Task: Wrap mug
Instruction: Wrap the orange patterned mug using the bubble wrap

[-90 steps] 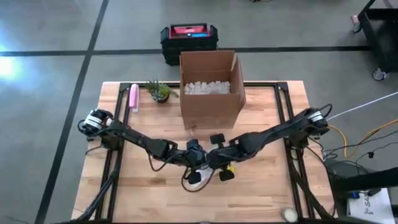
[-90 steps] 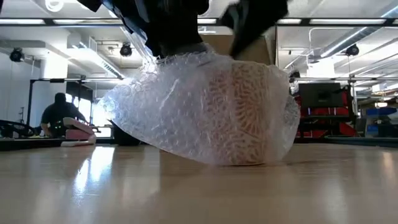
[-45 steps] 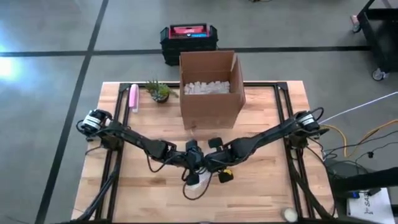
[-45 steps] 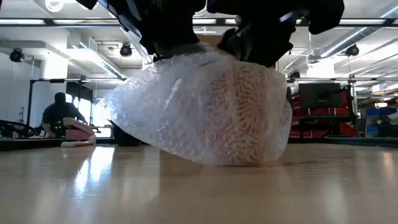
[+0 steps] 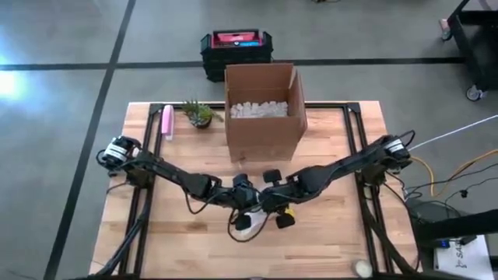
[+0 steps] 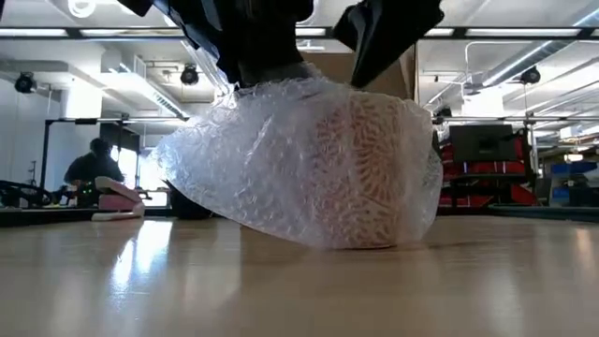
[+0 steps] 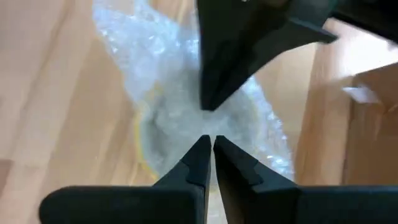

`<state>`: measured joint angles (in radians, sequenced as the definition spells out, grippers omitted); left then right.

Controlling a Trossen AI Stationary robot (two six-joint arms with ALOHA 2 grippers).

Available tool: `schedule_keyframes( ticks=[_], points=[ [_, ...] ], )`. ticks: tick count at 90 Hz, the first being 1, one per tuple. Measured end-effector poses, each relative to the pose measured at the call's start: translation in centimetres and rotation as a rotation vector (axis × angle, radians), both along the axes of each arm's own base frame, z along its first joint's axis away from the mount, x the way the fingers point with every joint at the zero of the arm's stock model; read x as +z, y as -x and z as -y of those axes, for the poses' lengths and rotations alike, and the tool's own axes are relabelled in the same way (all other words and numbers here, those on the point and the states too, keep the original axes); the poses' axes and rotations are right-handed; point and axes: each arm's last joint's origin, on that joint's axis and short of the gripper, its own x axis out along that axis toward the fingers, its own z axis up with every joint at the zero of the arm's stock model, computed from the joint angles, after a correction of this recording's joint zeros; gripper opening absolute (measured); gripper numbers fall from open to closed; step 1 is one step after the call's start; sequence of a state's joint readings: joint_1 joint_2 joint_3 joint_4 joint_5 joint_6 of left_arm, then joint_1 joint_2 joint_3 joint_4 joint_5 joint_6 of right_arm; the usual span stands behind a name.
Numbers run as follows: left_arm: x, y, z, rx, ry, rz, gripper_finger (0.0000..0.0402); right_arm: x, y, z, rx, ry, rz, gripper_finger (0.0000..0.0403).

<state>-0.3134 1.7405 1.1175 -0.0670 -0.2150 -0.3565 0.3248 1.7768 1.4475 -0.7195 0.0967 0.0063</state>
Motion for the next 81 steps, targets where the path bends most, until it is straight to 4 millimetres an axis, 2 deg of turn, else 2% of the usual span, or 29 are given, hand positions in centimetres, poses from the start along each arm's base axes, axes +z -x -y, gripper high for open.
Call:
schedule_keyframes(
  ticks=[18, 26, 39, 52, 62, 74, 81],
  points=[
    [0.5, 0.4, 0.0, 0.001, 0.007, -0.002, 0.0, -4.3, -1.2, -0.4, 0.006, 0.036, -0.095, 0.0008],
    [1.4, 1.1, 0.0, -0.01, 0.04, -0.011, 0.0, -5.4, -1.4, -0.5, 0.0, 0.048, -0.133, 0.0008],
    [4.0, 2.8, 0.0, -0.017, 0.107, -0.001, 0.0, -5.9, -1.5, -0.5, -0.005, 0.048, -0.142, 0.0008],
    [4.8, 3.6, 0.5, -0.05, 0.114, 0.001, 0.0, -5.3, -1.3, -0.4, -0.012, 0.038, -0.124, 0.0008],
    [4.0, 2.8, 0.8, -0.054, 0.11, 0.011, 0.0, -4.6, -1.3, -0.3, -0.014, 0.032, -0.1, 0.0008],
    [1.5, 1.1, 0.3, 0.015, 0.018, 0.01, 0.0, -4.3, -1.2, -0.3, -0.015, 0.026, -0.084, 0.0008],
    [0.6, 0.3, -0.1, 0.017, 0.03, -0.003, 0.0, -4.2, -1.2, -0.3, -0.013, 0.025, -0.083, 0.0008]
  ],
)
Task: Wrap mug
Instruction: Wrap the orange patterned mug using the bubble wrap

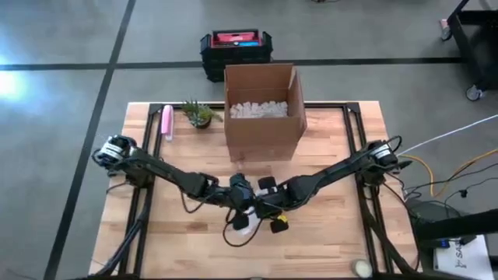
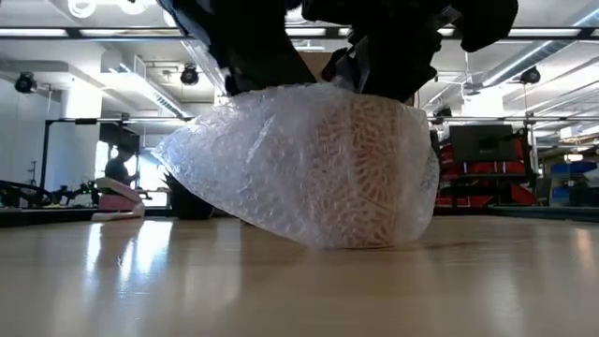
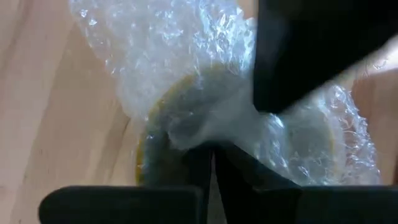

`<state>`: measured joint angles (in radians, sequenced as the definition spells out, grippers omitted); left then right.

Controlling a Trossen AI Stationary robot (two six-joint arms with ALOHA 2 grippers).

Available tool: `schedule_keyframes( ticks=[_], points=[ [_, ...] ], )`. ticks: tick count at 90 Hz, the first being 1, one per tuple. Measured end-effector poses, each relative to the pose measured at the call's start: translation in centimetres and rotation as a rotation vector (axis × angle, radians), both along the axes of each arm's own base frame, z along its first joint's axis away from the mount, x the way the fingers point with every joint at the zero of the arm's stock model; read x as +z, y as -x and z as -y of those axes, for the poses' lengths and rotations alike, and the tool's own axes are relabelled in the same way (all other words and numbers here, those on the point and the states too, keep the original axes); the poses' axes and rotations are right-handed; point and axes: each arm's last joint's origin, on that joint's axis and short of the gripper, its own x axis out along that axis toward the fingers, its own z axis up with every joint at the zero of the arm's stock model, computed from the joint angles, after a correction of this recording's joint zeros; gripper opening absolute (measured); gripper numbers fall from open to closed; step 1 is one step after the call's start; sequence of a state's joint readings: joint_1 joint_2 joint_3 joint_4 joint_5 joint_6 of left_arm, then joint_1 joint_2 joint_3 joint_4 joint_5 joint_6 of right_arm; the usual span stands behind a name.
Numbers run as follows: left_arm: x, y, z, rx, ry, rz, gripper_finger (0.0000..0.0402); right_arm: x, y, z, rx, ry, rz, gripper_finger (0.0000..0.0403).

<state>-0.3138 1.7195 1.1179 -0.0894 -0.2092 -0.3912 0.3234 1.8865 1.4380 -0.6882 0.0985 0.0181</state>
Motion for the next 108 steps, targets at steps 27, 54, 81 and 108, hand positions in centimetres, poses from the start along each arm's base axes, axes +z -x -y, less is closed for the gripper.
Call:
schedule_keyframes(
  ticks=[27, 54, 81, 108],
  points=[
    [-0.8, -0.5, -0.1, -0.009, 0.029, -0.013, 0.0, 4.3, 2.5, 0.0, 0.009, -0.002, 0.01, 0.0008],
    [-0.5, -0.4, -0.2, -0.027, 0.012, -0.001, 0.0, 4.1, 1.3, -0.7, 0.056, -0.029, 0.152, 0.0008],
    [1.3, 0.4, -0.1, -0.082, 0.036, 0.026, 0.0, -1.6, 0.5, -0.8, 0.054, 0.023, 0.016, 0.0008],
    [2.7, 1.1, -0.2, -0.067, 0.022, 0.081, 0.0, 0.7, 0.9, -0.6, 0.057, 0.011, 0.022, 0.0008]
  ],
)
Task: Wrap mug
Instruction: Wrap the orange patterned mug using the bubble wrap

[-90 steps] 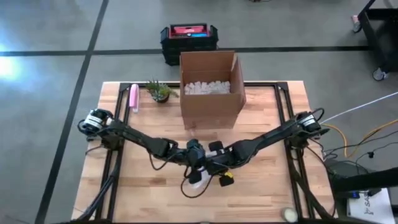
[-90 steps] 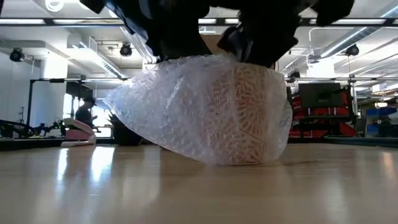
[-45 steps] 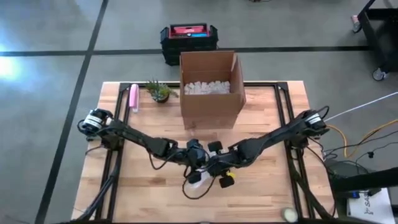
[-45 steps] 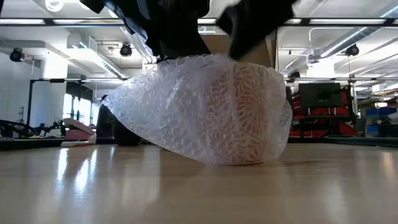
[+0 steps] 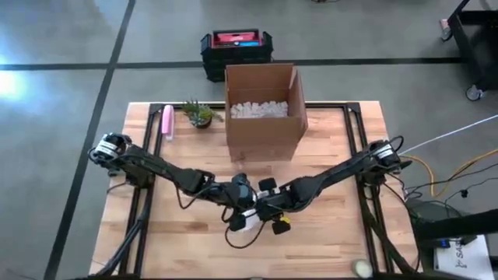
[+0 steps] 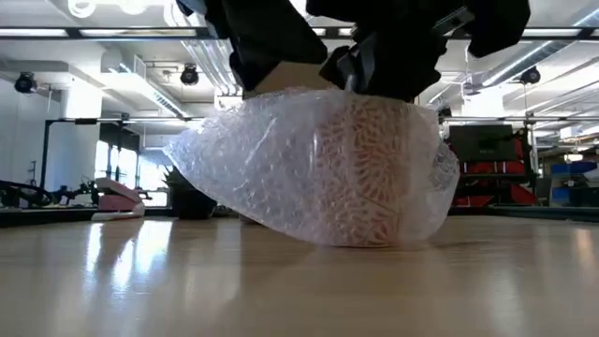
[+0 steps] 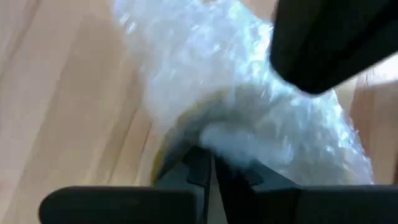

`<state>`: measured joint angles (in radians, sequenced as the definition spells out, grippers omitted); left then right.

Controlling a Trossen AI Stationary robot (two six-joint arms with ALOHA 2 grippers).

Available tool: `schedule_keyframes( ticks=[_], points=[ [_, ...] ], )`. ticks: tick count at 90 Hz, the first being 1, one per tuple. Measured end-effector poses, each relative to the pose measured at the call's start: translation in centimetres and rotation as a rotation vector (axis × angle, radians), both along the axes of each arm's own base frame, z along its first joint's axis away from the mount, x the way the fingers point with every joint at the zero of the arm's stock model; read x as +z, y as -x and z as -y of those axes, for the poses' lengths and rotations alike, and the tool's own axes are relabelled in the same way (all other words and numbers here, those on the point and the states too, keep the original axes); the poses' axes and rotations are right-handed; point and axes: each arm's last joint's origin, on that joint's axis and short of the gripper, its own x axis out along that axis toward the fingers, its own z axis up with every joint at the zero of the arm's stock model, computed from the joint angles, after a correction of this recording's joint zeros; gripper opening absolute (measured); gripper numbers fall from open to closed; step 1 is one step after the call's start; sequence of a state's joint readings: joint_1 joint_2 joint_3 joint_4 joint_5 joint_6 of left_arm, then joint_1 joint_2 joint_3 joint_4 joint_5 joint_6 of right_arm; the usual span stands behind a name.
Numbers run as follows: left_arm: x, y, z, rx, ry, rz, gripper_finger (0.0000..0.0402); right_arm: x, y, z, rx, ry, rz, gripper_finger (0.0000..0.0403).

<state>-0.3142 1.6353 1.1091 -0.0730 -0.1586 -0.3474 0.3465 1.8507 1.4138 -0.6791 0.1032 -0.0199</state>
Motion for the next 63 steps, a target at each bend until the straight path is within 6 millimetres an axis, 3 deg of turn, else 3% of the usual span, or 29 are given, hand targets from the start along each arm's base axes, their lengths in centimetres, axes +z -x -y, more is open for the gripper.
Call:
schedule_keyframes(
  ticks=[19, 34, 41, 63],
  points=[
    [-2.0, -0.2, -0.6, 0.096, -0.049, -0.041, 0.0, 4.7, 1.5, 0.4, -0.012, -0.008, 0.008, 0.0008],
    [-2.5, -0.4, -0.5, 0.098, -0.047, -0.045, 0.0, 5.8, 2.0, 1.2, -0.055, 0.059, 0.055, 0.0008],
    [-2.5, -0.4, -0.5, 0.097, -0.045, -0.042, 0.0, 5.2, 1.8, 1.6, -0.062, 0.087, 0.053, 0.0008],
    [-2.4, -0.5, -0.5, 0.096, -0.041, -0.035, 0.0, -0.1, 0.3, 2.1, -0.054, 0.146, -0.087, 0.0008]
  ],
)
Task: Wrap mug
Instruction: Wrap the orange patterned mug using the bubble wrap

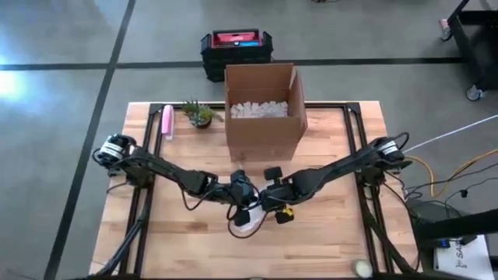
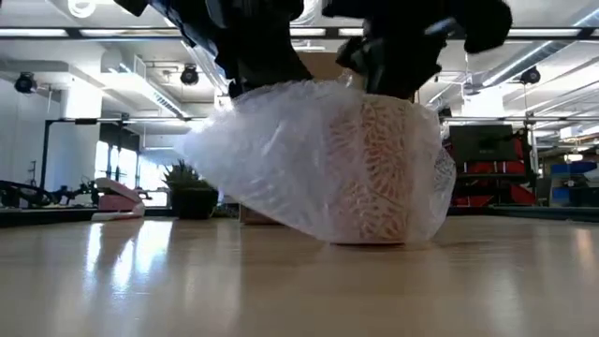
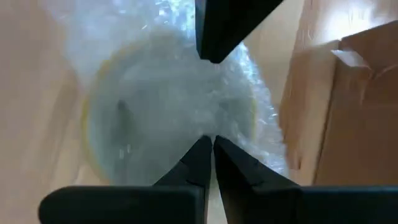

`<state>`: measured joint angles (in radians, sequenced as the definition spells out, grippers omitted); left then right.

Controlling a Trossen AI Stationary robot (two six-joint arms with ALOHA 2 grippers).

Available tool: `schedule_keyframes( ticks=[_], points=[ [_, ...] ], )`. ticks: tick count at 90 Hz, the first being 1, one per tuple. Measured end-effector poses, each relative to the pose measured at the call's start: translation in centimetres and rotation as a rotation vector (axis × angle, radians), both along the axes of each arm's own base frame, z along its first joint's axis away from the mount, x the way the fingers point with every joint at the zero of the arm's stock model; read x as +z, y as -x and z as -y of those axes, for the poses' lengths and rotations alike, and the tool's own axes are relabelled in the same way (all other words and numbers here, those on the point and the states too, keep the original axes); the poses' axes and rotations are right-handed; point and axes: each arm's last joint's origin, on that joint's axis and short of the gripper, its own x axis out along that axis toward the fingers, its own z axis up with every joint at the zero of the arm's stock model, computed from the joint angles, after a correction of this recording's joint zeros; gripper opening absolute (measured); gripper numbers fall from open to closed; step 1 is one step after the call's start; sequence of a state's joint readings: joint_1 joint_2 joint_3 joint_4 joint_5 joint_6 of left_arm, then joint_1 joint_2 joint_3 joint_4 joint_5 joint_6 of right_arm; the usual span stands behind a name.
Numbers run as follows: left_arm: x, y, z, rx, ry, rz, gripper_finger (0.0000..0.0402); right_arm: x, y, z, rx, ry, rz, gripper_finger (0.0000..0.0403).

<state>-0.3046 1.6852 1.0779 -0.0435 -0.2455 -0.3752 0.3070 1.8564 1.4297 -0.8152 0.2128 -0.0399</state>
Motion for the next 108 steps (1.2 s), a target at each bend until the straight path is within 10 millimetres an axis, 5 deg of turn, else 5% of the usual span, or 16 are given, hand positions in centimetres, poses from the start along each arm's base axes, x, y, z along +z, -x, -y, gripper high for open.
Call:
schedule_keyframes(
  ticks=[20, 50, 64, 108],
  points=[
    [0.0, 0.0, 0.0, -0.006, -0.008, -0.001, 0.0, -1.9, -0.5, -0.2, 0.03, 0.03, -0.057, 0.0008],
    [-0.1, 0.1, 0.0, -0.008, -0.011, -0.008, 0.0, 5.8, 1.2, -0.3, 0.024, -0.036, 0.045, 0.0008],
    [-0.1, 0.1, 0.0, -0.008, -0.011, -0.009, 0.0, 6.6, 0.8, -0.4, 0.002, -0.068, 0.134, 0.0008],
    [1.7, 1.5, 0.1, -0.029, 0.022, -0.03, 0.0, -2.0, -2.1, -1.5, 0.024, -0.031, -0.056, 0.0008]
  ],
)
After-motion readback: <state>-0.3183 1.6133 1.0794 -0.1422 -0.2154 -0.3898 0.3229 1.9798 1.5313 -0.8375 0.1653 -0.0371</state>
